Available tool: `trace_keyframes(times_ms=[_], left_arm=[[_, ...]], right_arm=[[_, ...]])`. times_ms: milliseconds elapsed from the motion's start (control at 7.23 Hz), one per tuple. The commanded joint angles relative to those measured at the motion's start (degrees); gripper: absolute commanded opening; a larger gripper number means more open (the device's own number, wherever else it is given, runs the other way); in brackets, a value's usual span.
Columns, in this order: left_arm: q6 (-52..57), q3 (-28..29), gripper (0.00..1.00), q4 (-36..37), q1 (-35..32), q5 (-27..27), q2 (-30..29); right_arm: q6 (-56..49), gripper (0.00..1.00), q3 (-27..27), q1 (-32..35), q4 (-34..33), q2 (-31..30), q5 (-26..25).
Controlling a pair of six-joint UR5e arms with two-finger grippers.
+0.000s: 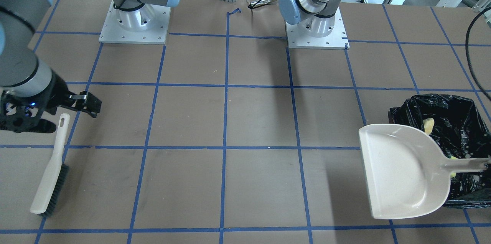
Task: Sweep and dump trash into bin
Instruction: 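Return the empty dustpan to the table while the right gripper releases the brush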
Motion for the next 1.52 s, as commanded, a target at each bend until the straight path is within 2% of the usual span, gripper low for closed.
trace_keyframes(times_ms=[0, 138, 277, 692, 1384], left_arm=[[-6.16, -1.57, 0.00, 6.24, -9.38, -2.90, -1.87], [-7.75, -1.84, 0.00, 7.15, -10.81, -2.56, -3.35], [-7.68, -2.10, 0.00, 8.98, -11.78, -2.29, -4.94], [-8.03, -6.49, 0.00, 15.40, -13.82, -0.18, -6.53], [-8.20, -9.57, 0.00, 16.30, -13.46, -0.18, -6.18]], right_arm=[[5.84, 1.00, -0.31, 6.81, 4.21, -8.13, 2.67], [6.19, 1.00, 0.21, 7.26, 8.76, -12.69, 7.57], [8.37, 1.00, 0.83, 7.35, 9.15, -15.08, 7.27], [7.96, 1.00, 0.92, 7.26, 8.36, -14.84, 6.74], [7.86, 1.00, 2.24, 6.82, 5.82, -13.87, 7.71]])
